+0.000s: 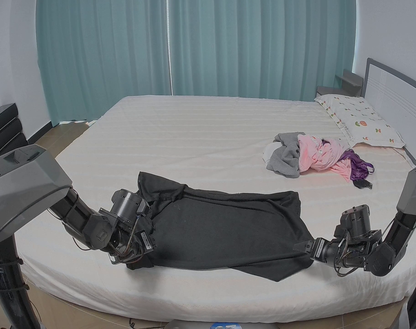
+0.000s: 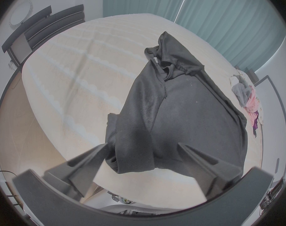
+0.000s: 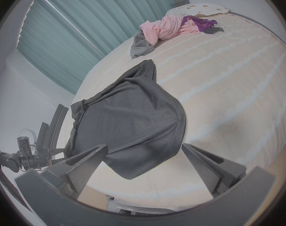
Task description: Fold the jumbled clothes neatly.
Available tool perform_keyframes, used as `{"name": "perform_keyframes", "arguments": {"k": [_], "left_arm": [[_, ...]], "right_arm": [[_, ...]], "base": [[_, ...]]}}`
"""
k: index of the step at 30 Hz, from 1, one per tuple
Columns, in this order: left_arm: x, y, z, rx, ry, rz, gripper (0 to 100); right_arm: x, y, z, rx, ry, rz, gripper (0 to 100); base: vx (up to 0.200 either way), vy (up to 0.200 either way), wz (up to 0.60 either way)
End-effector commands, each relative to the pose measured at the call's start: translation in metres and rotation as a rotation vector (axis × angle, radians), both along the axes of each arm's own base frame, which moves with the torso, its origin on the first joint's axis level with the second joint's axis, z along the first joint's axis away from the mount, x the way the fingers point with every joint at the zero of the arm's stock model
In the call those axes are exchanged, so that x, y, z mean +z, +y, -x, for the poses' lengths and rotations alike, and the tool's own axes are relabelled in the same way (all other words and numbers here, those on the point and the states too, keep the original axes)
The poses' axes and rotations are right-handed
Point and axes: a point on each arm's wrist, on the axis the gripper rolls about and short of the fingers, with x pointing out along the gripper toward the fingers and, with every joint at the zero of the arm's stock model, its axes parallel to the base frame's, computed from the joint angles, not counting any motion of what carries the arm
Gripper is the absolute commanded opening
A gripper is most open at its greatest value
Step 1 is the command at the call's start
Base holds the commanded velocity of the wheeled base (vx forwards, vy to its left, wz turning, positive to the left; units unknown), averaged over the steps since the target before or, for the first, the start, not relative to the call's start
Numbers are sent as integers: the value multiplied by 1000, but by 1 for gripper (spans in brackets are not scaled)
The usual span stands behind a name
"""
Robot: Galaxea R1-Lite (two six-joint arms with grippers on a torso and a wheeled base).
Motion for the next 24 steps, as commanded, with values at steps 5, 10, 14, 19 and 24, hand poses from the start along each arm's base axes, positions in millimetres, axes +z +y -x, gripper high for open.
{"name": "perform_keyframes", "arguments": {"k": [5, 10, 14, 19, 24], "left_arm": [[-10, 3, 6, 1, 48, -23, 0], [11, 17, 18, 30, 8, -11, 0], [34, 32, 29, 64, -42, 11, 0], [42, 50, 36, 87, -54, 9, 0], [38, 52, 41, 82, -32, 19, 0]], "right_arm": [[-2, 0, 1, 2, 8, 2, 100], [-8, 1, 1, 3, 30, 9, 100], [-17, 3, -1, 6, 58, 17, 100], [-19, 9, -1, -20, 79, -22, 100], [-30, 16, -7, -21, 99, -13, 100]], "base": [[0, 0, 0], [0, 0, 0], [0, 0, 0], [0, 0, 0], [0, 0, 0]]}}
